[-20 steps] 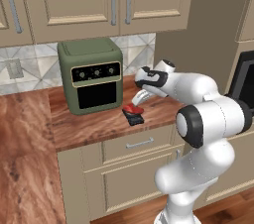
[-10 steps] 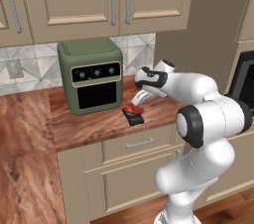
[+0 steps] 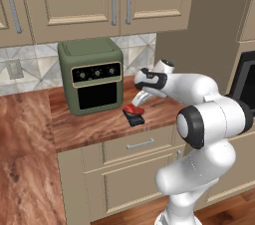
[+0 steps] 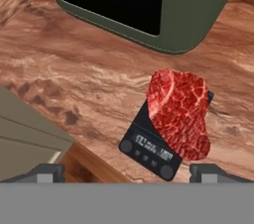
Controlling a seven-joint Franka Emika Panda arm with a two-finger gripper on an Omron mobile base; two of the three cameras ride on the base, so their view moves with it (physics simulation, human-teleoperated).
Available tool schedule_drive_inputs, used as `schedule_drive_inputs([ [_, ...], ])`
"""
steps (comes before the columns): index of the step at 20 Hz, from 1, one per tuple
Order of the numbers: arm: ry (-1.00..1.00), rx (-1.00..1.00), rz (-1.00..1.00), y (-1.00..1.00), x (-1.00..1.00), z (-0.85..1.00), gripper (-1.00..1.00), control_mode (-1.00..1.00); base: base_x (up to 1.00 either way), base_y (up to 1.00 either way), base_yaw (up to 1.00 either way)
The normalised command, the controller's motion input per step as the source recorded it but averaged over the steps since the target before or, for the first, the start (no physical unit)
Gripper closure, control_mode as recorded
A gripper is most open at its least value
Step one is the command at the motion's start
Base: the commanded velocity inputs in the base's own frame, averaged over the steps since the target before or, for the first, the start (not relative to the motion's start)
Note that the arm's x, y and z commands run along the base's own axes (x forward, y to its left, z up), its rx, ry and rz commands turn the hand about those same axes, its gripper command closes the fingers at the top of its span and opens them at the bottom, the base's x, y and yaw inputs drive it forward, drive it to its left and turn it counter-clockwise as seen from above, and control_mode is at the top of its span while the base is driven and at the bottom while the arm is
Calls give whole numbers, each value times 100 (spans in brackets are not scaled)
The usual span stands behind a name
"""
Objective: Take the steak from the fridge and place it on the digital scale on the counter by the fridge. Wait a few seconds for a reading, then move it to the plate on the dining counter.
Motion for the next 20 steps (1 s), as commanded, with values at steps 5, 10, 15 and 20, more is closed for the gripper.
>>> schedule_drive_inputs([
  [5,0,-4,0,0,0,-2,-100,-100,0,0,0],
  [10,0,-3,0,0,0,-2,-100,-100,0,0,0],
  [15,1,-2,0,0,0,-3,-100,-100,0,0,0],
  [20,0,-5,0,0,0,-11,-100,-100,0,0,0],
])
